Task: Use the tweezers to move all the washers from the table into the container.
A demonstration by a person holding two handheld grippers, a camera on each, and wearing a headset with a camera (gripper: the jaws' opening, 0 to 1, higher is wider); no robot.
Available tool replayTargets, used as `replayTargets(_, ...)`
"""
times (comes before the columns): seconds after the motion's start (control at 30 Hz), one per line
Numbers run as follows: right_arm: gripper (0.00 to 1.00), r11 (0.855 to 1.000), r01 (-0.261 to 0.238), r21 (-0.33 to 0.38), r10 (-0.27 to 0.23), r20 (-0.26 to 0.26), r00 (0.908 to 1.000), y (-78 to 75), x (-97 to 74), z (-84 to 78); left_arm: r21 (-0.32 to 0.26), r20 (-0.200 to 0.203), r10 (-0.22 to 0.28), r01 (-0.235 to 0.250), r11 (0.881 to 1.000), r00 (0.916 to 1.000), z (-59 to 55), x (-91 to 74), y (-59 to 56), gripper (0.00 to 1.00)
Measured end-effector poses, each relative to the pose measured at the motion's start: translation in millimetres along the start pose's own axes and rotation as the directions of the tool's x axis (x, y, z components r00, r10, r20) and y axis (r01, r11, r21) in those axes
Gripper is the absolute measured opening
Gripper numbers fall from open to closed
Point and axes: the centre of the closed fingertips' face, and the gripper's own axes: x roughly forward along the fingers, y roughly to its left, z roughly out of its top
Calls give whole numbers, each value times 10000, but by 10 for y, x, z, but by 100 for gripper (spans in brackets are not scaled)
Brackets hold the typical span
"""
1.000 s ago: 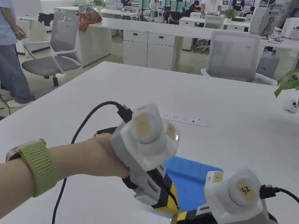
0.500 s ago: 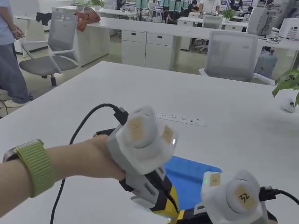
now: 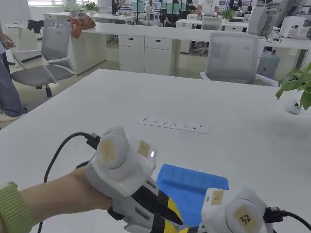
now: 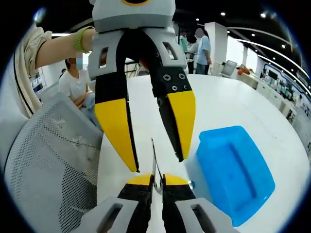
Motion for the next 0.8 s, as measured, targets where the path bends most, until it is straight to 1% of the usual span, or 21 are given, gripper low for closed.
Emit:
replayTargets(0.07, 2, 10000, 18, 70, -18, 82, 10000, -6, 13, 11, -551, 553, 445, -414, 9976, 9975, 25, -56, 4, 31)
replayTargets(0.1, 2, 9999, 39, 106, -40, 108, 9999, -11, 18, 16, -982, 1036, 937, -836, 9916, 9902, 54, -116, 22, 35)
replayTargets(0.13, 2, 9999, 60, 159, -63, 139, 9999, -16, 20, 20, -1232, 1362, 1191, -1025, 9871, 9835, 71, -159, 19, 38)
replayTargets(0.17, 2, 9997, 68, 219, -72, 185, 9998, -20, 20, 23, -1645, 1573, 1661, -1400, 9764, 9735, 54, -221, 27, 40)
replayTargets(0.2, 2, 9996, 75, 255, -80, 206, 9998, -26, 20, 23, -1826, 1697, 2052, -1739, 9677, 9639, 39, -264, 39, 41)
replayTargets(0.23, 2, 9995, 85, 291, -92, 219, 9997, -29, 18, 24, -1970, 1820, 2464, -2102, 9576, 9519, 23, -305, 53, 45)
replayTargets(0.3, 2, 9995, 86, 304, -93, 231, 9997, -31, 16, 22, -2348, 1903, 3149, -2684, 9343, 9298, -31, -377, 53, 51)
replayTargets(0.33, 3, 9995, 103, 289, -110, 252, 9996, -29, 14, 21, -2613, 2001, 3458, -2902, 9206, 9167, -65, -411, 29, 52)
replayTargets(0.37, 3, 9996, 119, 266, -126, 272, 9996, -23, 9, 19, -2693, 1986, 3641, -3066, 9129, 9099, -115, -438, 4, 53)
replayTargets(0.4, 3, 9996, 125, 257, -133, 282, 9995, -19, 8, 17, -2681, 1930, 3738, -3177, 9095, 9072, -143, -453, -12, 53)
replayTargets(0.43, 3, 9996, 160, 238, -167, 297, 9994, -18, 4, 15, -2756, 1789, 3896, -3341, 9013, 9034, -171, -471, -45, 53)
replayTargets(0.47, 3, 9995, 172, 252, -180, 305, 9994, -19, 3, 15, -2866, 1786, 4032, -3446, 8939, 8975, -177, -490, -54, 54)
replayTargets(0.53, 3, 9995, 203, 242, -211, 298, 9993, -23, -1, 12, -3143, 1929, 4448, -3744, 8724, 8746, -167, -540, -55, 57)
replayTargets(0.57, 3, 9995, 215, 251, -222, 294, 9993, -25, -1, 11, -3260, 1925, 4695, -3951, 8589, 8617, -167, -565, -55, 59)
replayTargets(0.6, 3, 9993, 229, 288, -237, 285, 9993, -25, -2, 11, -3351, 1931, 4972, -4194, 8437, 8459, -164, -593, -37, 63)
replayTargets(0.63, 3, 9993, 242, 295, -250, 280, 9993, -27, -3, 10, -3392, 1945, 5107, -4311, 8361, 8375, -161, -608, -30, 65)
replayTargets(0.67, 3, 9991, 276, 310, -285, 274, 9992, -29, -3, 8, -3624, 2062, 5417, -4506, 8159, 8149, -138, -650, -33, 66)
replayTargets(0.7, 3, 9990, 293, 338, -303, 279, 9992, -31, -4, 7, -3765, 2129, 5507, -4524, 8085, 8071, -125, -668, -42, 67)
replayTargets(0.73, 3, 9987, 347, 385, -358, 291, 9989, -37, -6, 6, -3937, 2206, 5797, -4722, 7887, 7844, -106, -709, -31, 68)
replayTargets(0.77, 3, 9985, 355, 424, -368, 310, 9988, -39, -8, 6, -3970, 2238, 5930, -4833, 7802, 7734, -103, -731, -24, 69)
replayTargets(0.8, 3, 9980, 365, 522, -382, 325, 9987, -43, -11, 3, -4073, 2186, 6049, -4917, 7697, 7657, -107, -751, -32, 69)
